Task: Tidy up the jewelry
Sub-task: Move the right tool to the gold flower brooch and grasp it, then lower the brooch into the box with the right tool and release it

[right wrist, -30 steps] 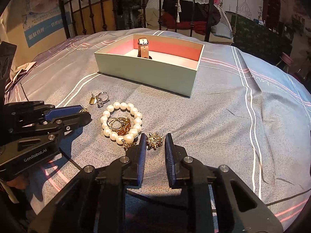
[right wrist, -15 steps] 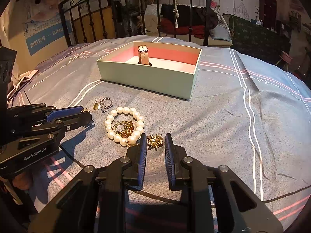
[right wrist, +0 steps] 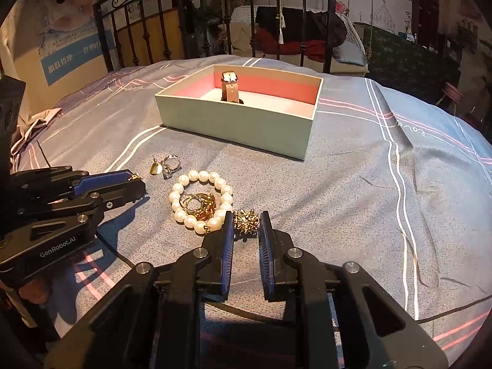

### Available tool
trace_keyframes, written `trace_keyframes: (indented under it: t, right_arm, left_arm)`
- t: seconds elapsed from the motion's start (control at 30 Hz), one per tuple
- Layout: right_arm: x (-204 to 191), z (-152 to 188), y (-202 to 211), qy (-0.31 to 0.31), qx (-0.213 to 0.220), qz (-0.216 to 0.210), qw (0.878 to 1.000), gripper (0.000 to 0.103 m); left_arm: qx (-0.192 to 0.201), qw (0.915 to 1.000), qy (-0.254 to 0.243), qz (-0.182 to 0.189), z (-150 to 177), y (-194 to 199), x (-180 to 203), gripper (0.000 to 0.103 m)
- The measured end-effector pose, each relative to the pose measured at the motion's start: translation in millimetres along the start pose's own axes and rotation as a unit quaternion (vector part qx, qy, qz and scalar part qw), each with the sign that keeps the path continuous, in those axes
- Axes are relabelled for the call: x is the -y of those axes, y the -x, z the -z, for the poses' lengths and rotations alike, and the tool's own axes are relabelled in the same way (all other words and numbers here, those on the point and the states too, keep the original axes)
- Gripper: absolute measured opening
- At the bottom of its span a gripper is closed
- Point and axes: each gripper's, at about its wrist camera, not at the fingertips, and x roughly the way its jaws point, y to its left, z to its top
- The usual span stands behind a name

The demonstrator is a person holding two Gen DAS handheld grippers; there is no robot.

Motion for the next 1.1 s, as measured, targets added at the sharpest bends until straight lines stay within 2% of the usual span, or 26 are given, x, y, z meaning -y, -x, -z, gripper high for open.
trace_keyframes:
  t: [0.17, 0.33, 0.47, 0.57, 0.7, 0.9, 1.1]
  right_arm:
    - [-4, -11, 16, 0.002, 0.031, -0.005, 1.000, 0.018]
    - [-6, -34, 28, 0.003, 0.057, -0.011, 0.998, 0.018]
    - [-2, -60, 34, -0.001, 0.076, -0.014, 0.997, 0.018]
    - [1, -87, 38, -0.004, 0.092, -0.014, 0.996, 0.018]
    - [4, -125, 32, -0.003, 0.106, -0.009, 0.994, 0.018]
    - [16, -163, -1, -0.014, 0.092, -0.004, 0.996, 0.018]
    - [27, -166, -26, -0.022, 0.069, 0.006, 0.997, 0.018]
  left_arm:
    - [0.017, 0.9998, 0.005, 0.006, -9, 11, -3, 0.018]
    - [0.039, 0.9992, 0.002, 0.008, -34, 23, -7, 0.018]
    - [0.056, 0.9984, 0.001, 0.008, -66, 28, -8, 0.018]
    - [0.080, 0.9966, -0.019, -0.005, -95, 36, -4, 0.018]
    - [0.086, 0.9958, -0.031, -0.009, -136, 34, -2, 0.018]
    - [0.056, 0.9982, -0.020, -0.001, -170, 3, -7, 0.018]
    - [0.035, 0.9987, -0.035, -0.013, -186, -19, -10, 0.018]
